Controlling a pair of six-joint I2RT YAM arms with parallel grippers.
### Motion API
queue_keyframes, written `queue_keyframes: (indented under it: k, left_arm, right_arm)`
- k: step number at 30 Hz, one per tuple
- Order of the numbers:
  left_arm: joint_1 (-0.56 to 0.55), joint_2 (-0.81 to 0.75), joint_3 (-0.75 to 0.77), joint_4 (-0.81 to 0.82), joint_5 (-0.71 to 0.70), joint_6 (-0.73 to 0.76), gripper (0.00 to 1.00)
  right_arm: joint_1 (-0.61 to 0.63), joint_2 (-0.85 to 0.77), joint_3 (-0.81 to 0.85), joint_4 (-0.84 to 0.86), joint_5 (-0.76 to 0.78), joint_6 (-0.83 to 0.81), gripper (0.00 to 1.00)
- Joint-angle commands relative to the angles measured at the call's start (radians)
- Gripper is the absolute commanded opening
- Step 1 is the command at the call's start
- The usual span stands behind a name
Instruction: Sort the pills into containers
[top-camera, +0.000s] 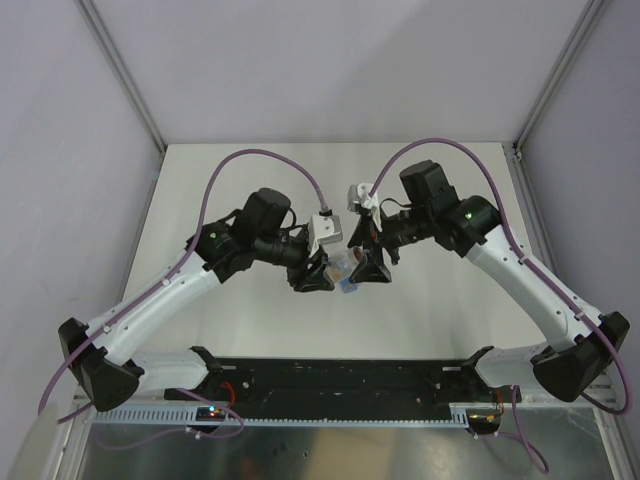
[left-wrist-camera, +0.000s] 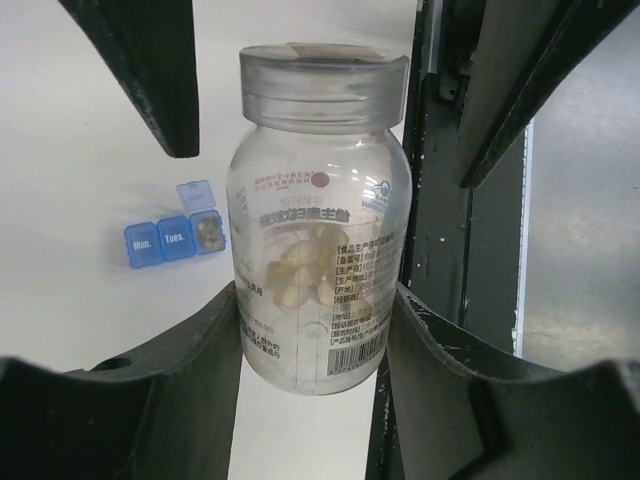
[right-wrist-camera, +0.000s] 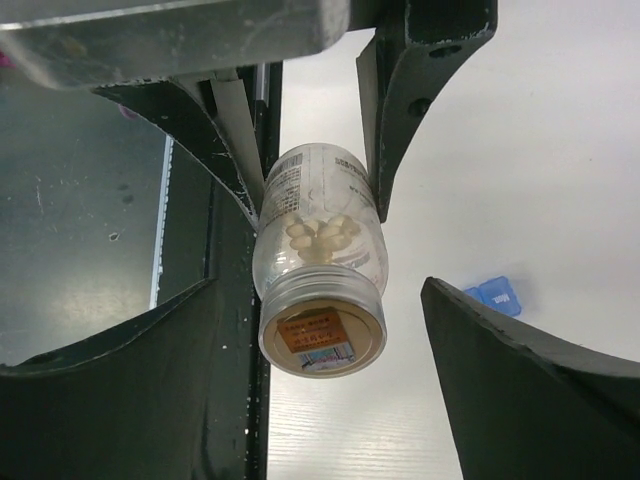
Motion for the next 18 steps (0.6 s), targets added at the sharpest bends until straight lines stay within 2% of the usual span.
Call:
queue_keyframes:
  k: [1,18]
  left_arm:
    - [0.006,-0.003,0.024,0.032,0.046,-0.019,0.00]
    - [0.009,0.006,0.027,0.073,0.101,-0.081,0.00]
  right_arm:
    - [0.010,-0.008,0.004,0.039,0.005,0.019,0.87]
    - [0.023,0.007,-0.013,0.070,0.032,0.044,0.81]
